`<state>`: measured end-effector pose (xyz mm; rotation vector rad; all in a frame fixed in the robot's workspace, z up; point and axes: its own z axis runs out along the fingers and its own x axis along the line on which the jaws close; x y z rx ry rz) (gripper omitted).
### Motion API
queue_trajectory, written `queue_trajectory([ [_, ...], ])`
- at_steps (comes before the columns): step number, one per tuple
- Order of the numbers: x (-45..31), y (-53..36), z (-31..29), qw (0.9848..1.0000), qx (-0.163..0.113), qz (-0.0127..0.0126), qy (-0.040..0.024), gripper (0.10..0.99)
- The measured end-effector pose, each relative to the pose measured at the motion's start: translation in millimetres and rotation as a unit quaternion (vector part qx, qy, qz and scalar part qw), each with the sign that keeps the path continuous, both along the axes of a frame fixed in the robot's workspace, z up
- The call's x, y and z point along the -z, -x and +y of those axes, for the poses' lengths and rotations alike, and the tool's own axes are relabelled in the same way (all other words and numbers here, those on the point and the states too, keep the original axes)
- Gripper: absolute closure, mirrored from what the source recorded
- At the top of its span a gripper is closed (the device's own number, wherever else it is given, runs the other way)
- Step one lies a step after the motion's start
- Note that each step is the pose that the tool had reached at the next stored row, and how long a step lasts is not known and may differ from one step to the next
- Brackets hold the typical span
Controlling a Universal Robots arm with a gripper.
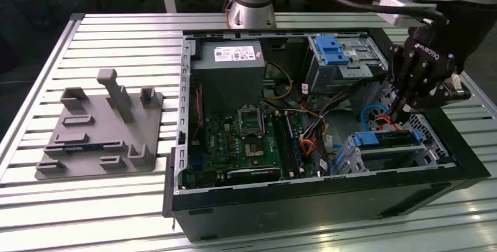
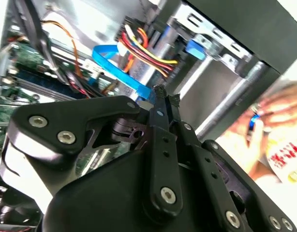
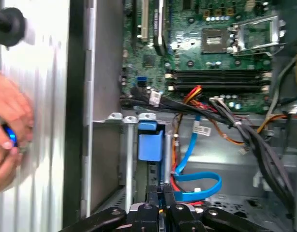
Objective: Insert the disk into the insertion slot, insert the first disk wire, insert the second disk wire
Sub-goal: 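Insert the second disk wire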
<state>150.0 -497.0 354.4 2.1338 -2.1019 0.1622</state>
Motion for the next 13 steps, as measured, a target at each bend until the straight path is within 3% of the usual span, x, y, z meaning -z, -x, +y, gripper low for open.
queue_trajectory([
  [1,0.1,0.1,-1.3,1.0000,0.000,-0.0001,-0.0085,0.929],
  [3,0.6,0.3,-4.5,0.9998,0.000,-0.0003,-0.0195,0.929],
  [13,5.4,0.9,-18.6,0.9985,0.000,-0.0007,-0.0553,0.929],
])
